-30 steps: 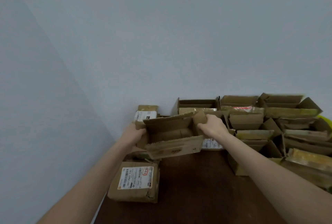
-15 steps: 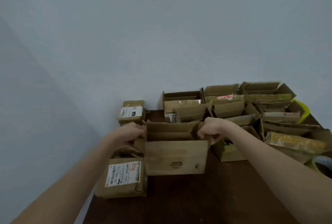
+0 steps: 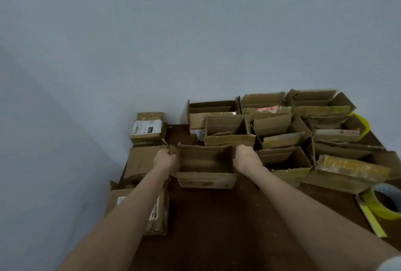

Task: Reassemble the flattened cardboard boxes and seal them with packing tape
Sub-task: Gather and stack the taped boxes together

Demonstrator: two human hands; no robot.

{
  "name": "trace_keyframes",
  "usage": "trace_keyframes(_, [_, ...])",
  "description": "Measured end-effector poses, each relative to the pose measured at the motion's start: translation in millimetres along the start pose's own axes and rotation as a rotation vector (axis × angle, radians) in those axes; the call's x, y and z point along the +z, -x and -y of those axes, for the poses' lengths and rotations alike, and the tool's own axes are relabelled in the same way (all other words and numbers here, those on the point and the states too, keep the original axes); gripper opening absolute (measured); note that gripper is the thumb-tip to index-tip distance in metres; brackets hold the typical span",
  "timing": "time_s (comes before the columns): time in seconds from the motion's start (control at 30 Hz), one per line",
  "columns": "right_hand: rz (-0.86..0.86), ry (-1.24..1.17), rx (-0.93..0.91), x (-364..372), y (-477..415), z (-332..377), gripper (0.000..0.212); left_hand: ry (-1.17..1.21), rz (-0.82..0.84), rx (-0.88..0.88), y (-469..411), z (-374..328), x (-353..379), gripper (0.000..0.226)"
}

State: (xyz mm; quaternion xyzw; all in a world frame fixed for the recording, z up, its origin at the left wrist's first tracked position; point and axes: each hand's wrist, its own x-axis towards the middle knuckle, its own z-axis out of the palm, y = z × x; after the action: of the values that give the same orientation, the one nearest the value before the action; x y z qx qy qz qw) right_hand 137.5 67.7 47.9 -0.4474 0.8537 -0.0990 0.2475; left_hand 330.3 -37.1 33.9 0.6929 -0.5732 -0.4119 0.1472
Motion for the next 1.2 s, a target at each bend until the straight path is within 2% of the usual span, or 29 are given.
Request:
trace_keyframes(0.07, [-0.03, 0.05, 0.002, -5, -2, -3, 0.009, -0.027, 0.045, 0.009, -5, 2, 2, 0.015])
trace_keyframes(0.2, [-0.21, 0.278, -0.081, -26, -15, -6, 0.042, 0.011, 0.107, -0.011, -6, 2, 19, 0.021])
trace_keyframes(0.27, [-0.254, 0.289, -0.194, -30, -31, 3, 0.045, 0.017, 0.163, -0.012, -5, -1, 27, 0.021])
trace_keyframes(0.37, [-0.195, 0.256, -0.296, -29, -48, 22, 0.044, 0.072, 0.248, -0.068, -7, -3, 33, 0.022])
trace_keyframes(0.5, [0.027, 0.225, -0.303, -16, -65, 50, 0.039, 0.1, 0.295, -0.115, -8, 1, 31, 0.017])
trace_keyframes(0.57, [0.085, 0.157, -0.28, -7, -72, 56, 0.031, 0.111, 0.27, -0.106, -12, 6, 30, 0.023])
trace_keyframes(0.7, [0.047, 0.069, -0.322, 9, -72, 66, 0.03, 0.127, 0.214, -0.104, -21, 14, 30, 0.036])
trace_keyframes(0.97, [0.118, -0.04, -0.401, 11, -79, 76, 0.032, 0.087, 0.096, -0.061, -24, 15, 33, 0.041])
trace_keyframes(1.2, [-0.053, -0.147, -0.401, -15, -83, 84, 0.029, 0.066, 0.089, -0.01, -23, 0, 23, 0.039])
